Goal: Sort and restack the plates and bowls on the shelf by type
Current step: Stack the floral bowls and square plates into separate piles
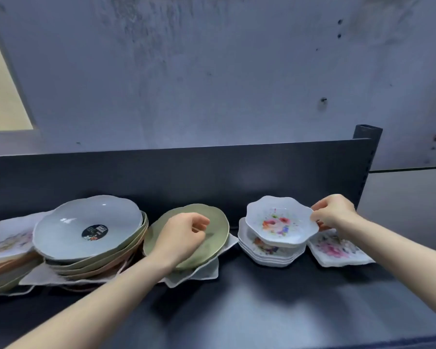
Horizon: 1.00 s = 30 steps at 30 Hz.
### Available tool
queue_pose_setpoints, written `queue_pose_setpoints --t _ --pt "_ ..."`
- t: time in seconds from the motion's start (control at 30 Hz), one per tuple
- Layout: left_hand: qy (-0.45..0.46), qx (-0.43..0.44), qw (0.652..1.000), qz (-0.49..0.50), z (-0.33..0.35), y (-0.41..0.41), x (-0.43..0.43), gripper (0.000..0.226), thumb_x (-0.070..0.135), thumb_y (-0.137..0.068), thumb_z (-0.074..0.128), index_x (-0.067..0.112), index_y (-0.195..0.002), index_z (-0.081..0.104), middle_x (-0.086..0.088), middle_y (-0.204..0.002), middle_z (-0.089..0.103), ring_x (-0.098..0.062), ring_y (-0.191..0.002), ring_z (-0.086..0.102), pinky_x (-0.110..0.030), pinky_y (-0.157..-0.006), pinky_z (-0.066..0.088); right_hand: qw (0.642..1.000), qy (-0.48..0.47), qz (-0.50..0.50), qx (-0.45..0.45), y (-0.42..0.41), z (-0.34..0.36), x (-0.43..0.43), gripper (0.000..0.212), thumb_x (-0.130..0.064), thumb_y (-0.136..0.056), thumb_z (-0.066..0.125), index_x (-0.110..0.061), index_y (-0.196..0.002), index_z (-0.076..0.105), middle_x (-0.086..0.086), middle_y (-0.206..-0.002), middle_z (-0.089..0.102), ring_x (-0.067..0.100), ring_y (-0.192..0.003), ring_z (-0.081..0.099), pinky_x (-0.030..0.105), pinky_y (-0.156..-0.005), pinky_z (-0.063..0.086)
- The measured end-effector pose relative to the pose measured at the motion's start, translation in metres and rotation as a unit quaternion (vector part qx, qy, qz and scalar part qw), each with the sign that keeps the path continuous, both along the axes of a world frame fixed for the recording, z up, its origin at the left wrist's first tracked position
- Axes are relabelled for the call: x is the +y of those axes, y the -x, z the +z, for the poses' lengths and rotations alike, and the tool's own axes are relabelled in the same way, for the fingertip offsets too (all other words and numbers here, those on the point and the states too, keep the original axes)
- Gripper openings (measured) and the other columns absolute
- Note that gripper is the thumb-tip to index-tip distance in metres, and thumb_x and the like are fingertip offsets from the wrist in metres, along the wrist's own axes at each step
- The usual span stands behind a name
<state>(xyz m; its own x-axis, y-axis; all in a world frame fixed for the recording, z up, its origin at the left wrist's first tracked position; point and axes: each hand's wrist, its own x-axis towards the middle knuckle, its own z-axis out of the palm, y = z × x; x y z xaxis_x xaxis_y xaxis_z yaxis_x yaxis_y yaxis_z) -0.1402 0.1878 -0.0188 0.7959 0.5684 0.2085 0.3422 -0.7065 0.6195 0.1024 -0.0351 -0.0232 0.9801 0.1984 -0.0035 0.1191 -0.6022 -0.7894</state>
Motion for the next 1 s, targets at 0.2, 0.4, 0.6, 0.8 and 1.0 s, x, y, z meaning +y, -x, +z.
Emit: queue_pose_setpoints --t 0.2,0.4,0.6,0.8,1.0 --pt "-0.043 0.017 0.996 0.080 -0.005 0.017 -0.012 0.033 0.009 -0.081 0.056 0.023 -0.107 0.071 0.008 -0.099 0.072 -0.008 -0.088 0.064 -0.017 -0.078 0.045 0.993 0.065 0.095 -0.006 -0.020 -0.023 0.018 0.024 0.005 -0.069 0.059 -0.011 -0.076 0.075 0.006 -0.071 0.070 0.023 -0.060 0.069 0.034 -0.062 0.060" --pt "-0.061 0.028 0.980 0.185 -0.009 0.042 -0.011 0.038 0.006 -0.076 0.054 0.021 -0.106 0.071 0.006 -0.101 0.072 -0.011 -0.090 0.065 -0.024 -0.083 0.049 0.967 0.156 0.188 -0.077 -0.040 -0.027 0.039 0.031 0.002 -0.067 0.055 -0.020 -0.077 0.075 0.000 -0.077 0.071 0.023 -0.069 0.066 0.022 -0.051 0.043" --pt "-0.082 0.101 0.959 0.253 -0.009 0.050 -0.007 0.041 0.012 -0.076 0.056 0.018 -0.115 0.067 0.001 -0.106 0.070 -0.020 -0.103 0.062 -0.028 -0.085 0.048 0.934 0.207 0.232 -0.173 -0.055 -0.034 0.054 0.028 0.003 -0.065 0.053 -0.011 -0.077 0.073 0.008 -0.088 0.072 0.031 -0.082 0.066 0.035 -0.062 0.054" --pt "-0.035 0.141 0.943 0.300 -0.014 0.048 -0.001 0.043 0.011 -0.068 0.057 0.020 -0.109 0.066 -0.004 -0.105 0.070 -0.023 -0.101 0.063 -0.030 -0.080 0.050 0.916 0.219 0.260 -0.215 -0.057 -0.034 0.066 0.033 0.004 -0.068 0.050 -0.013 -0.081 0.074 0.007 -0.095 0.072 0.030 -0.087 0.065 0.038 -0.069 0.055" --pt "0.082 0.120 0.921 0.361 -0.017 0.038 0.007 0.025 0.008 -0.060 0.059 0.017 -0.082 0.052 -0.008 -0.084 0.073 -0.027 -0.076 0.071 -0.038 -0.076 0.059 0.904 0.242 0.252 -0.245 -0.043 -0.034 0.073 0.037 0.006 -0.074 0.045 -0.011 -0.096 0.071 0.010 -0.100 0.070 0.032 -0.089 0.063 0.035 -0.071 0.055"
